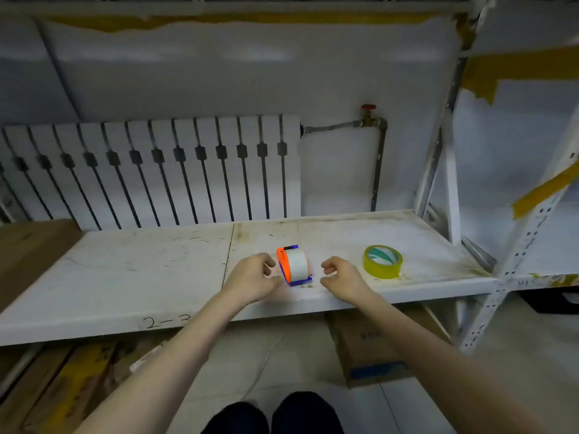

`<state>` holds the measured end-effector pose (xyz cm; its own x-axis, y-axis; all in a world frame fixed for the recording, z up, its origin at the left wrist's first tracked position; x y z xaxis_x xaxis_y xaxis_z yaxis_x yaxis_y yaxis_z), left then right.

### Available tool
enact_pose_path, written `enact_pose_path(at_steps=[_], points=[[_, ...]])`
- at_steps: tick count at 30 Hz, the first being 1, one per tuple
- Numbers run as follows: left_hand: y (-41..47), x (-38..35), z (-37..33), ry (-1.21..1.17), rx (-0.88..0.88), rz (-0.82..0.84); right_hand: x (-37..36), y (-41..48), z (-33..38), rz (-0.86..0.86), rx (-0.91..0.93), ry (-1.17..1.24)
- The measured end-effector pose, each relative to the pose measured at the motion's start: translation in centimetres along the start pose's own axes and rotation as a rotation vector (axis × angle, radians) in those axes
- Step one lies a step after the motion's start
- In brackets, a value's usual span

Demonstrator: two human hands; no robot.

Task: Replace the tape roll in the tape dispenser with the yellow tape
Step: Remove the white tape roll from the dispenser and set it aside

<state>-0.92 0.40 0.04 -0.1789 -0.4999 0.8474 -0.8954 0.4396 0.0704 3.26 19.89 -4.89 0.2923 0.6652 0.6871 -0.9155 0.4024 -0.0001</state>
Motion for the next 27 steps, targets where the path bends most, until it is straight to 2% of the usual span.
enact_pose_path(at_steps=[4,8,14,19,23,27], points=[[3.5,-2.3,0.1,-0.124,0.100,0.032,-1.3,2.5,-1.3,0.049,-0.072,-0.049],[6.6,-4.6,-0.1,-0.431,0.277,0.015,-2.4,4.2,-1.9,0.065,-0.111,-0.065],[9.7,-7.8,0.9,-0.741,0.410,-0.065,-3.8,5.2,-2.1,0.096,-0.148,-0.027],[10.3,-7.5,1.0,-0.923,0.468,-0.117,-4.4,5.8,-1.9,0.088,-0.214,0.107],[10.1,-6.3,1.1,-1.077,0.486,-0.081,-4.8,6.1,-1.5,0.047,-0.224,0.290],[10.0,-4.7,1.4,-1.118,0.424,-0.040,-4.5,6.0,-1.2,-0.005,-0.199,0.457]])
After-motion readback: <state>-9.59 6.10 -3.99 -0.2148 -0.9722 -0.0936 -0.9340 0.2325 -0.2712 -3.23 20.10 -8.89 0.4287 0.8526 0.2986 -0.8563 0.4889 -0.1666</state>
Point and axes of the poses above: each hand's wrist, its own y-axis towards the middle knuckle, its own x-axis out of the back of the hand, z = x × y, the point moved 1 cm from there along y, towards the middle knuckle, and after that the axes turned 3 degrees about -x, right-handed, at the moved point
